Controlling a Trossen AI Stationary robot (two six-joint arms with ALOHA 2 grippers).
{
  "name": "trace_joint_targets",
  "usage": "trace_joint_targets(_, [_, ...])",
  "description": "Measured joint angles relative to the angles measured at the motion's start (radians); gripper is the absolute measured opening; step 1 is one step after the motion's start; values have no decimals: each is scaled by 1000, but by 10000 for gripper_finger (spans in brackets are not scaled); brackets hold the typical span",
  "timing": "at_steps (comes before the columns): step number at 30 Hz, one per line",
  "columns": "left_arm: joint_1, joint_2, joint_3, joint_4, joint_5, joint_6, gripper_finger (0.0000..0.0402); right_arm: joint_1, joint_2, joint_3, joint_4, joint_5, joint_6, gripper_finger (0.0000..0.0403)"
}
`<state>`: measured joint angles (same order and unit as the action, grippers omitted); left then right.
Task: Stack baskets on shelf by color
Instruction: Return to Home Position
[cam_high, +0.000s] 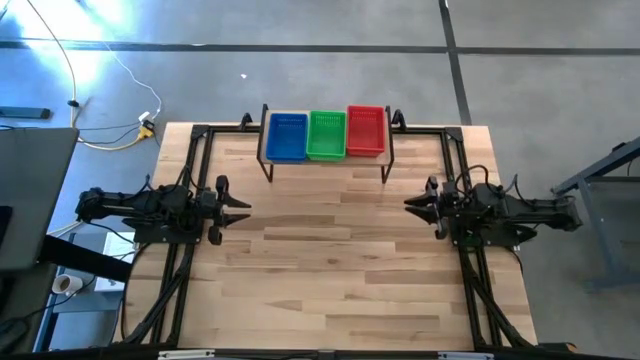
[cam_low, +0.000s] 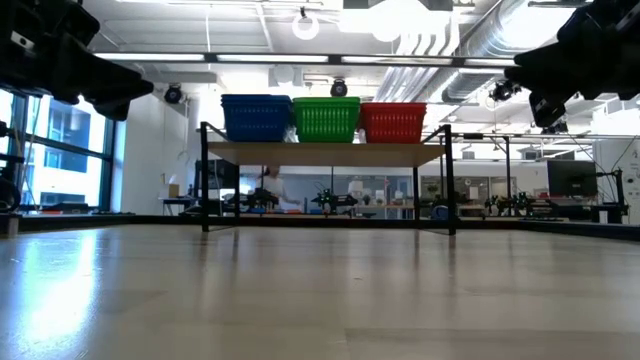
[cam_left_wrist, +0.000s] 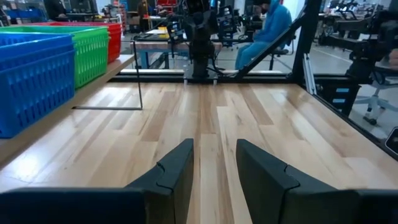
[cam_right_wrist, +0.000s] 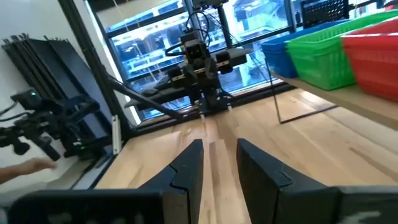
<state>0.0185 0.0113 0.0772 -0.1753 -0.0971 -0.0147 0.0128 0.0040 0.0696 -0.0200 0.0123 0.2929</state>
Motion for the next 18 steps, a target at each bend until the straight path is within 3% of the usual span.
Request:
trace_joint_targets(9, [0, 0, 0, 0, 0, 0, 113, 0, 2, 0, -12, 99, -13, 84])
trace_joint_targets(18, [0, 0, 0, 0, 0, 0, 113, 0, 2, 0, -15, 100, -13, 84])
